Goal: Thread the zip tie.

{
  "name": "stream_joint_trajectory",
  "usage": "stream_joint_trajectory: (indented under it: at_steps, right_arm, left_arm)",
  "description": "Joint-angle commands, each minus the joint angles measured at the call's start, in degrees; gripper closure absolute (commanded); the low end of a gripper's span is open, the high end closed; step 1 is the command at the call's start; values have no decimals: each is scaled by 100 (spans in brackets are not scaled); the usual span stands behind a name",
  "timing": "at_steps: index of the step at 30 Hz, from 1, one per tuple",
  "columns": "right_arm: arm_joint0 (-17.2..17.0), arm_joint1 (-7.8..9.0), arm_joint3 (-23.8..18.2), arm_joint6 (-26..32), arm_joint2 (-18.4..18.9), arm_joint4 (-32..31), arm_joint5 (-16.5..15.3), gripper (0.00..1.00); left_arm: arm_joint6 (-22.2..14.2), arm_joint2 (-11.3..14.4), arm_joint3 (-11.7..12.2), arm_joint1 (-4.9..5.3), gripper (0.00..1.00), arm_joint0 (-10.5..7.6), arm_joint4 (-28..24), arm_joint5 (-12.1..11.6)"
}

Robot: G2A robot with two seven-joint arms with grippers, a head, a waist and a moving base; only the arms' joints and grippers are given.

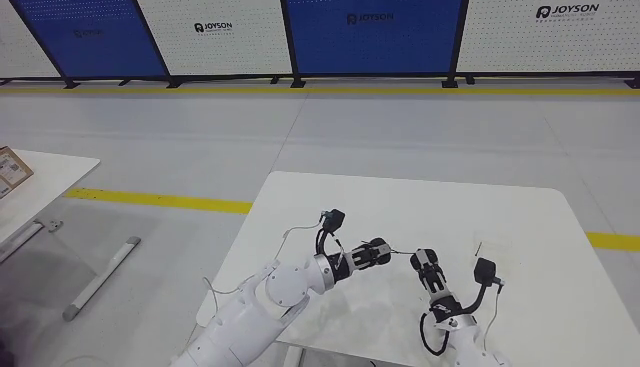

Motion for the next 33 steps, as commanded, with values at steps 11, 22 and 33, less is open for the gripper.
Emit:
stream_joint_trajectory:
  at_steps: [11,22,33]
  right_arm:
    - [30,1,40,222,20,98,-84,0]
    - [-82,18,-57,167,112,44,-210,0]
    - [-144,24,-54,171,164,105,-156,0]
  left_arm:
    - [56,33,-29,-6,100,20,-8,27]
    - [373,-289,13,-61,100,39,-1350,394]
    - [17,-295,-94,-30,100,68,-1188,202]
